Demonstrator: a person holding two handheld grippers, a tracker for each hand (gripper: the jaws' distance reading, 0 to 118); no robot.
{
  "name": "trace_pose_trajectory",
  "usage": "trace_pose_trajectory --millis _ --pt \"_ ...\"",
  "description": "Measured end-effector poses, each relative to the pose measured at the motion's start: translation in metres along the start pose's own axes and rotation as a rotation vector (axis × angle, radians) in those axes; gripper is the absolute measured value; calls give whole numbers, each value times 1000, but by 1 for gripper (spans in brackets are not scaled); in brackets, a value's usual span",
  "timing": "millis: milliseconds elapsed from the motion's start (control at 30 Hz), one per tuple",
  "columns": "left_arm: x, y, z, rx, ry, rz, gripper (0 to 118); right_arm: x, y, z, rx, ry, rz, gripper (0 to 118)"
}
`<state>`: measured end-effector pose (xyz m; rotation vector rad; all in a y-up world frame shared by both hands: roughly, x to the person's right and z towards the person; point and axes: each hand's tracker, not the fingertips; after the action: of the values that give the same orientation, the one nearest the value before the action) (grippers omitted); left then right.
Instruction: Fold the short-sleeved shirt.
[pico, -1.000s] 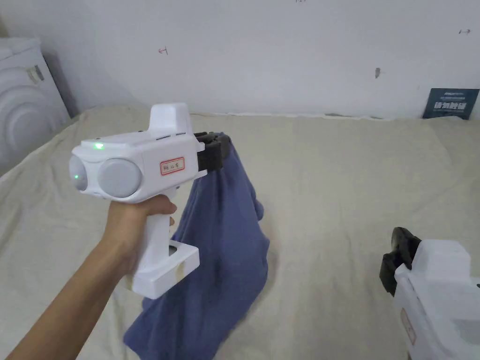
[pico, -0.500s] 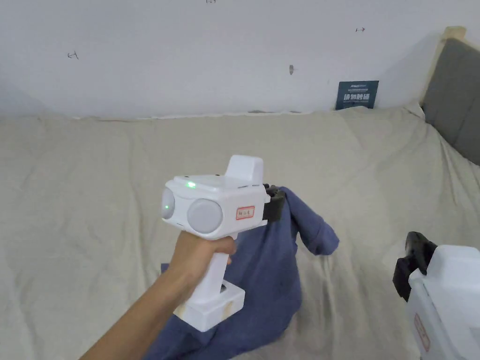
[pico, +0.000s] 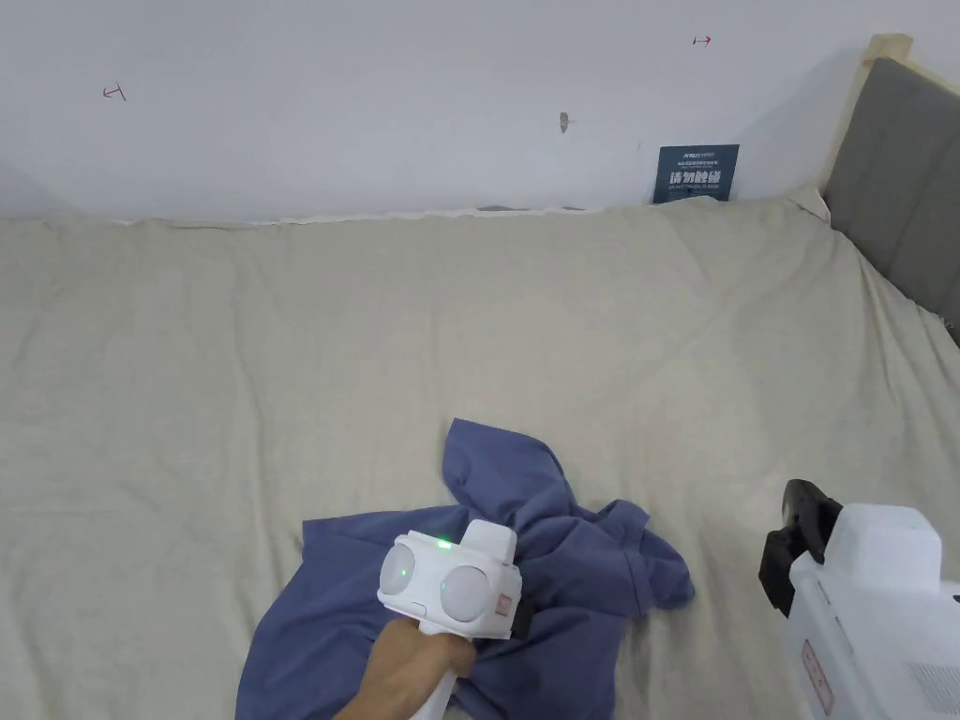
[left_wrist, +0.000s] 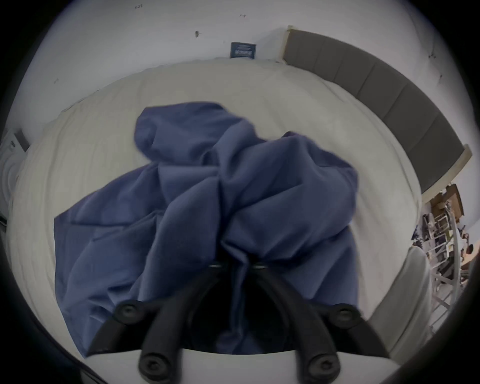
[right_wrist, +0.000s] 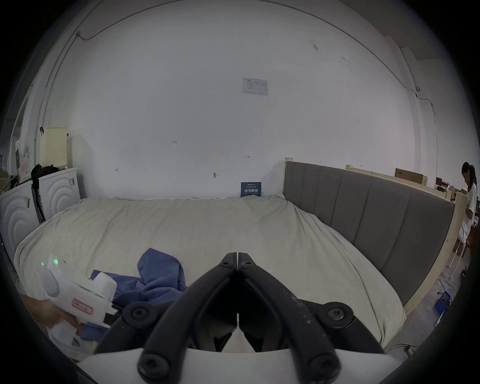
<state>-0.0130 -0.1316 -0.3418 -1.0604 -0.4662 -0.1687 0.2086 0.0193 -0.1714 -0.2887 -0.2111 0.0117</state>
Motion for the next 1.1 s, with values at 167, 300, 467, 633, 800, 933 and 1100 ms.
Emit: trace_pose_trajectory --millis 167,300,467,633,800,933,1100 --pt "-8 -1 41 162 -61 84 114 -12 9 5 19 15 16 1" --pt "-18 6 109 420 -12 107 113 -13 15 2 41 23 21 1" --pt "-38 1 188 758 154 96 113 -22 29 7 87 40 23 1" --pt "-66 -15 232 915 368 111 113 -34 44 15 136 53 22 1" --pt "-94 -38 243 985 475 133 90 -41 49 20 164 60 20 1" --pt "-106 -49 245 984 522 125 0 -46 51 24 166 67 20 1" --pt "-118 -54 247 949 479 163 0 -53 50 26 156 80 29 1"
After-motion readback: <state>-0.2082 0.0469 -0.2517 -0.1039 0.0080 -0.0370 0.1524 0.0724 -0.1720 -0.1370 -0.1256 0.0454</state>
